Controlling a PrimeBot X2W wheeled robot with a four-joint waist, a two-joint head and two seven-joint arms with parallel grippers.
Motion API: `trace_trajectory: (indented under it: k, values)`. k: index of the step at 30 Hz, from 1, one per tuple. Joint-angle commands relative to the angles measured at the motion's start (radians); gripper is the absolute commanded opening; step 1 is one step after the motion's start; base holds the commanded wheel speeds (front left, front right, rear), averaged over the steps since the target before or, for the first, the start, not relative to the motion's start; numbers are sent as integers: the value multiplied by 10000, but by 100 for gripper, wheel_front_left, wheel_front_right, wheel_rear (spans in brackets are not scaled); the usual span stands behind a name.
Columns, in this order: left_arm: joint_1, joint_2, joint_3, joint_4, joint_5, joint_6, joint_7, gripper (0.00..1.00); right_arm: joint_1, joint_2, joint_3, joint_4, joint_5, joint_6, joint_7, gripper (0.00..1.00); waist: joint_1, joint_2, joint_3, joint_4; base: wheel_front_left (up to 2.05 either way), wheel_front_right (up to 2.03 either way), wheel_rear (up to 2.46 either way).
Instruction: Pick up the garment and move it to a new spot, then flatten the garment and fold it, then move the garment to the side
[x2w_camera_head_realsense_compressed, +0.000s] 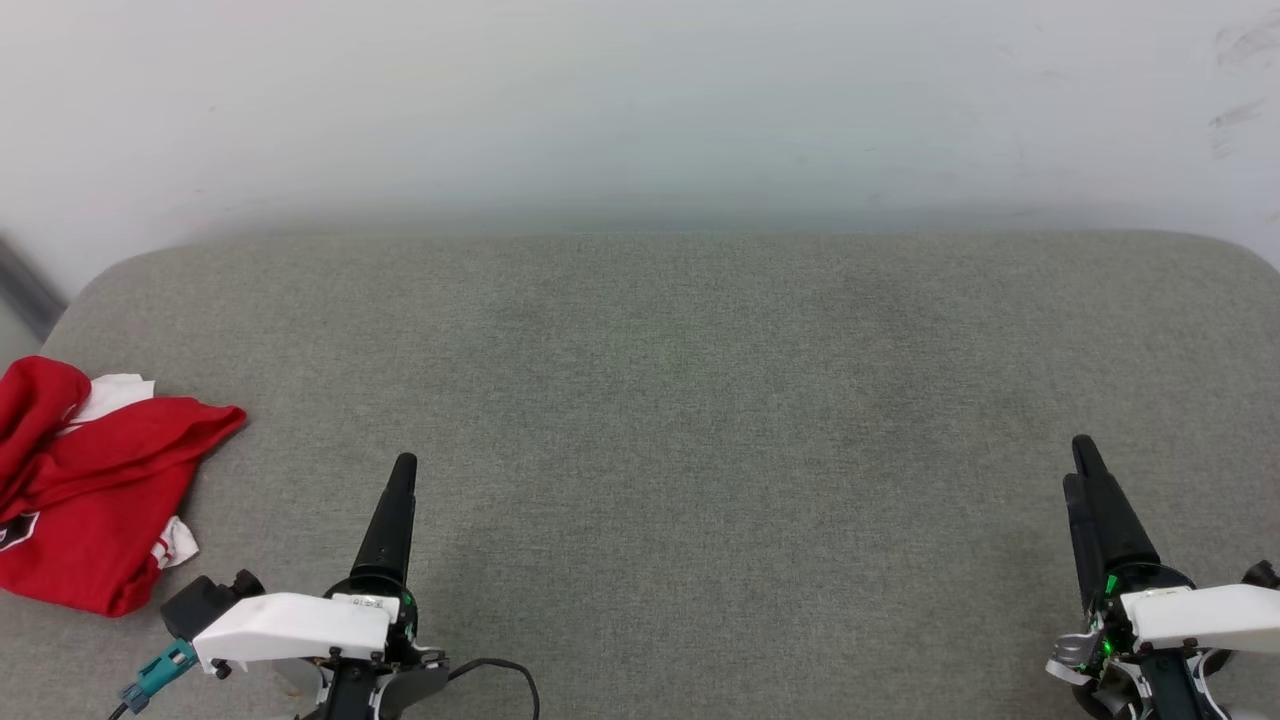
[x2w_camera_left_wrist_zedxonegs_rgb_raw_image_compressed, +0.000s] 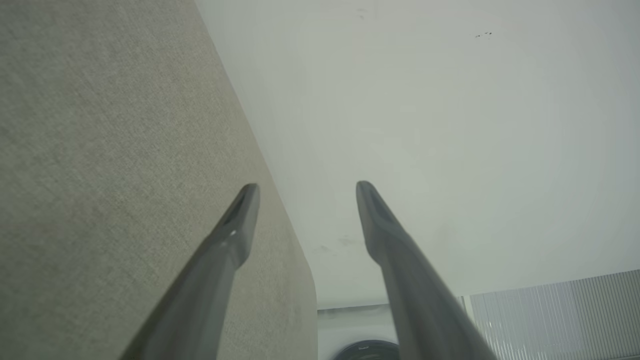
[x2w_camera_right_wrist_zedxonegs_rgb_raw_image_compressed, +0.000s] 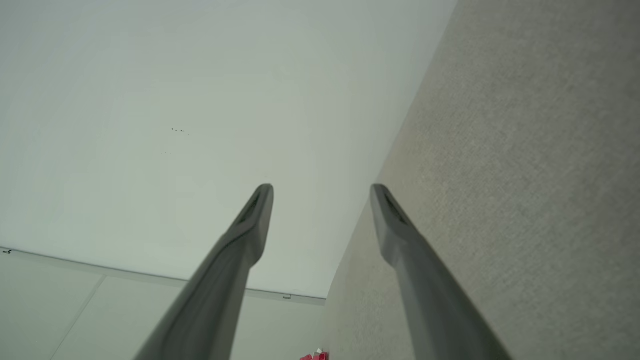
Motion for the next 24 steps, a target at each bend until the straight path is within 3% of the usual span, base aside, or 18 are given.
trace_trajectory:
  k: [1,13,24]
  values:
    - [-293,22,-67,-232,302,-15,-83,100,-55,-141,33,-236,-306,2,-93,100,0,0,2,0,0,0,0]
    - [-310,26,-289,-543,3132,82,-551,100,53,-113,-74,-819,-3853,1,-572,100,0,0,24,25,0,0,0]
    - [-251,29,-508,-677,5553,308,-931,100,194,-121,39,-1085,-6104,1,-700,100,0,0,14,37,0,0,0]
